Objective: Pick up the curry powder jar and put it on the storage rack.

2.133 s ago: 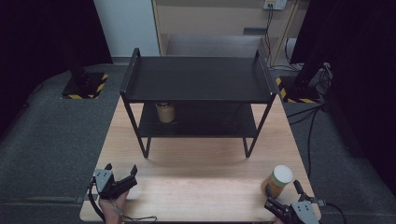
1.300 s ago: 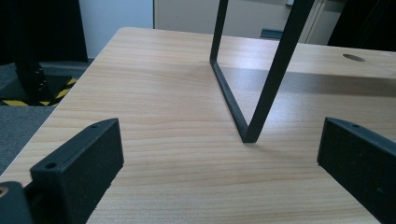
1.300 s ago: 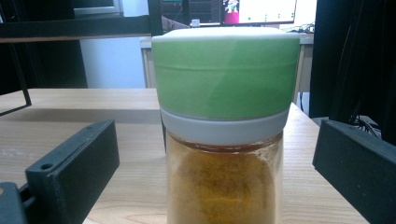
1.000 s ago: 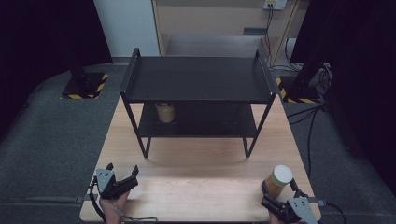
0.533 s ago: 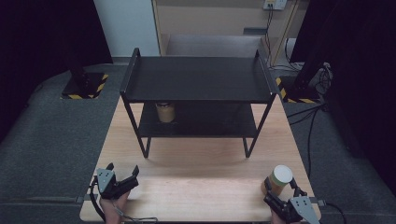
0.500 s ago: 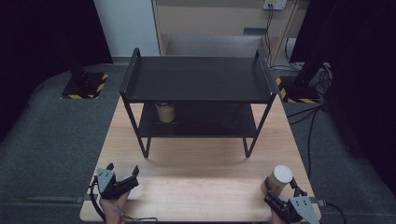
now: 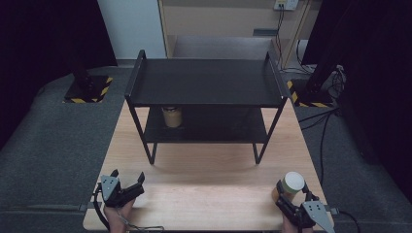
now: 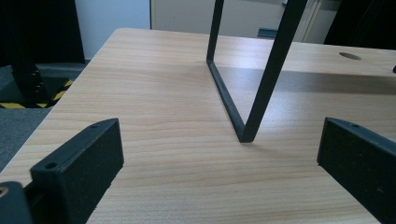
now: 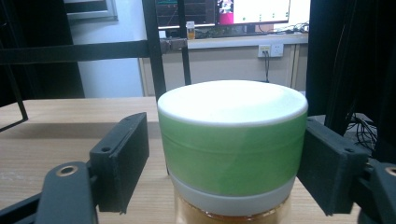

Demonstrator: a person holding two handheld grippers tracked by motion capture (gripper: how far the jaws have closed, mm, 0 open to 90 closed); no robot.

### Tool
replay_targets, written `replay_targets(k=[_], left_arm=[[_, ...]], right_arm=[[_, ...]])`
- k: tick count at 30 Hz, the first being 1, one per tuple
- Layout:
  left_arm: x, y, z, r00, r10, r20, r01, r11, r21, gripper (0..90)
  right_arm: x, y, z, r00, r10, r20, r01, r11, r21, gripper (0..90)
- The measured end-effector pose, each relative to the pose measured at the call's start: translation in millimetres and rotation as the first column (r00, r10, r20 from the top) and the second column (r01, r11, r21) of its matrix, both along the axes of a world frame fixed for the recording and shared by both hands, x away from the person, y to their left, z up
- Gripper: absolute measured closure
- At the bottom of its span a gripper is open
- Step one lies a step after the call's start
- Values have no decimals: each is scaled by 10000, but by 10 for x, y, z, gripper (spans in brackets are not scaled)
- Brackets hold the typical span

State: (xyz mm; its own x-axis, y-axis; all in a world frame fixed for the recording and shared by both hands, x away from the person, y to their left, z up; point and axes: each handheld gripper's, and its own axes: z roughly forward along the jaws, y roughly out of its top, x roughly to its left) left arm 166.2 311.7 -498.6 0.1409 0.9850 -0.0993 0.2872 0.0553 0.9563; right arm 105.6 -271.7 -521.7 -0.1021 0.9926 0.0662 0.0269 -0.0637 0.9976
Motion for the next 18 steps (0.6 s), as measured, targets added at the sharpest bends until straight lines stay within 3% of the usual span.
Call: replay_targets(k=[18], left_arm=[[5,-2,4,10000,-5,-27,5,10000,18,0]], right_arm=[[-40,42,-11,9994,-337,109,338,9993,-145,326]])
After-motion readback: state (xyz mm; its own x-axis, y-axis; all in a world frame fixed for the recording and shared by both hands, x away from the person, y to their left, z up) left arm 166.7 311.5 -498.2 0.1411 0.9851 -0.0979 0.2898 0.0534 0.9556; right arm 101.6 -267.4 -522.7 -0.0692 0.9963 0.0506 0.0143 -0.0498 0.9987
